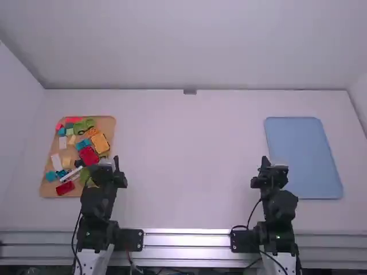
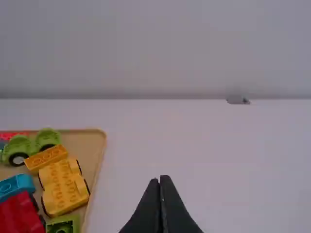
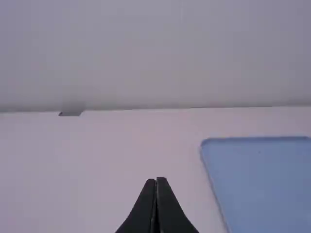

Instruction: Assemble lego blocks to make yellow taxi

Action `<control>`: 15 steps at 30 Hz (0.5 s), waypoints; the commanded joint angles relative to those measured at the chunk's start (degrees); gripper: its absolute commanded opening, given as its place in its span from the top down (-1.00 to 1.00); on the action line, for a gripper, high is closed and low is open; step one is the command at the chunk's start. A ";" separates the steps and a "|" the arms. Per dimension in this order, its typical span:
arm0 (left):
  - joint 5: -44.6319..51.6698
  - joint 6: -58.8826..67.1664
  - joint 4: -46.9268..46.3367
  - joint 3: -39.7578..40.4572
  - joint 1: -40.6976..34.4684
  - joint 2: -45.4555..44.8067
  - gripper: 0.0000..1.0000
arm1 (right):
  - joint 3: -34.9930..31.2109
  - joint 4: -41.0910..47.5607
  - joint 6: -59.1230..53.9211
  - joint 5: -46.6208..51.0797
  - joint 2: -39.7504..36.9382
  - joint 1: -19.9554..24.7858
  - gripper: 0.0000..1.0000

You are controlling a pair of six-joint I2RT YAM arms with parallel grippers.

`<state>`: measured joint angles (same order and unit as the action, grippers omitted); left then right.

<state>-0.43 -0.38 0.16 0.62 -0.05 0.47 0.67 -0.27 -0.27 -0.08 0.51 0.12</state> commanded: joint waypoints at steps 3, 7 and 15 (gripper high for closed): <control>-0.05 -0.02 0.02 0.13 -0.01 0.10 0.99 | 0.18 -0.05 0.06 -0.14 0.18 0.00 0.99; -0.30 -0.02 0.01 0.71 -0.04 0.54 0.96 | 0.99 -0.19 -0.03 -0.69 1.03 -0.02 0.96; -2.26 -0.32 -0.73 4.44 -0.19 3.69 0.82 | 6.77 0.21 -1.15 -3.83 7.09 -0.65 0.82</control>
<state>-1.56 -0.43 -0.78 2.48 -0.05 3.53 4.03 0.19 -0.86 -2.63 6.63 -0.01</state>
